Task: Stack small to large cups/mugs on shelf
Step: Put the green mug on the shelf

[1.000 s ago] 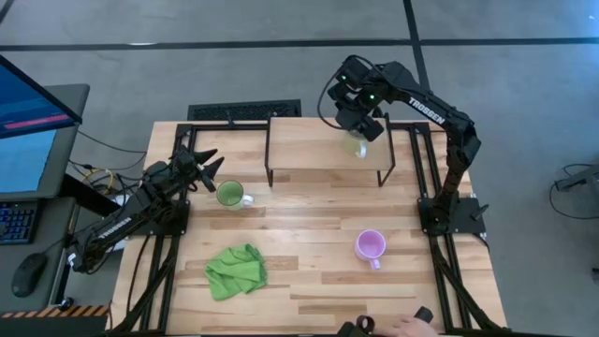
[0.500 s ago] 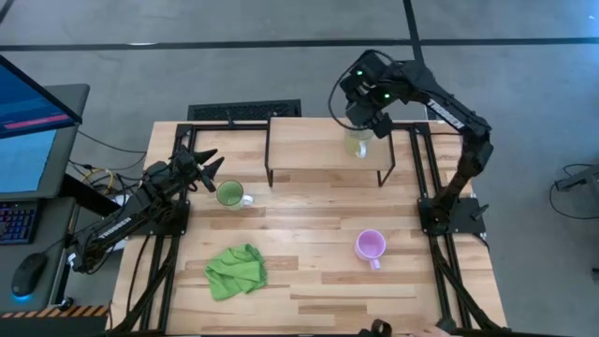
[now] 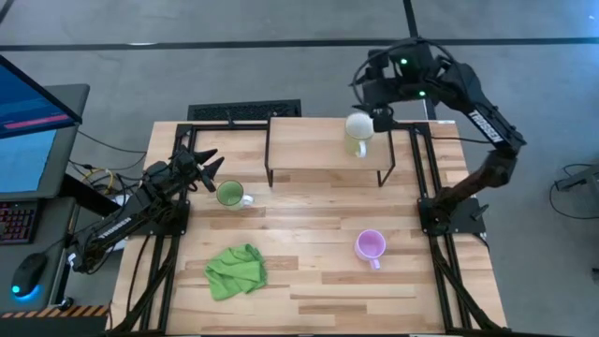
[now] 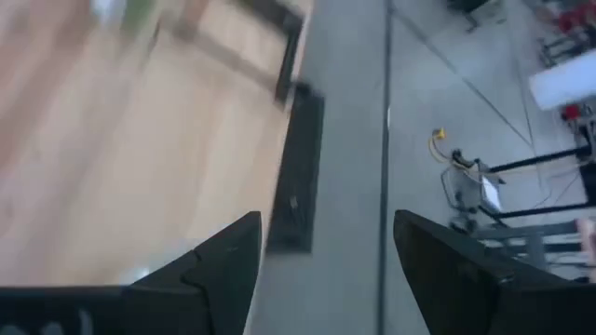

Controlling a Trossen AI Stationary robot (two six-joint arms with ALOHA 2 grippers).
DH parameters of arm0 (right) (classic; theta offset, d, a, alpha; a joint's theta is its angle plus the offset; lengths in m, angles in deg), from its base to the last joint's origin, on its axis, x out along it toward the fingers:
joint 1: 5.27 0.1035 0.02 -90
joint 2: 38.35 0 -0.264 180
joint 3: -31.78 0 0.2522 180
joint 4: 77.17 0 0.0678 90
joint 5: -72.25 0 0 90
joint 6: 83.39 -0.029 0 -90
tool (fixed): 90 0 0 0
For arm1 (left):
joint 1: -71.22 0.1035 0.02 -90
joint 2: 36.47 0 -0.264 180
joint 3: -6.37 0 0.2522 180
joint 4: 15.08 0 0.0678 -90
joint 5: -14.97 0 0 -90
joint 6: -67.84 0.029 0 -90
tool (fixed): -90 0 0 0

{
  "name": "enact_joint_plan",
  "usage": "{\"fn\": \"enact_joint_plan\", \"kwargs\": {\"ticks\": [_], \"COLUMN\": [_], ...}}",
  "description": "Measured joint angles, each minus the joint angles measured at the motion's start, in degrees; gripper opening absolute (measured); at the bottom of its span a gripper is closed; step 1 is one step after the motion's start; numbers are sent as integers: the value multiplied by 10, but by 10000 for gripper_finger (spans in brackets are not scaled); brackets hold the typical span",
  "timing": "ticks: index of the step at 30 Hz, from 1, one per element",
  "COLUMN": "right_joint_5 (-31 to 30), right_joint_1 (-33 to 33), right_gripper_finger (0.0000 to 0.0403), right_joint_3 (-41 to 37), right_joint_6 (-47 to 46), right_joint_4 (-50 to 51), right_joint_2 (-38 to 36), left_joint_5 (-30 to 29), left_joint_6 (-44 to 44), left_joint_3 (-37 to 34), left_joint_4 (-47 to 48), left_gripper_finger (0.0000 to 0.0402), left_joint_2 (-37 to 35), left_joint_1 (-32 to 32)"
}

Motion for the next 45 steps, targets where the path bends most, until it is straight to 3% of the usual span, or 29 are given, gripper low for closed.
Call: {"fn": "enact_joint_plan", "kwargs": {"ticks": [16,28,37,45], "right_joint_5": [-4,-214,-381,-377], "right_joint_1": [94,266,408,427], "right_gripper_finger": [268,268,268,268], "right_joint_3": [0,-41,-185,-381], "right_joint_6": [-210,-451,-550,-535], "right_joint_4": [8,76,60,-76], "right_joint_2": [-41,-124,-189,-266], "left_joint_5": [2,2,2,2], "left_joint_6": [-49,-45,-33,-21], "left_joint_3": [0,0,0,0], "left_joint_4": [0,0,0,0], "left_gripper_finger": [185,185,185,185], "left_joint_2": [0,0,0,0], "left_joint_1": [0,0,0,0]}}
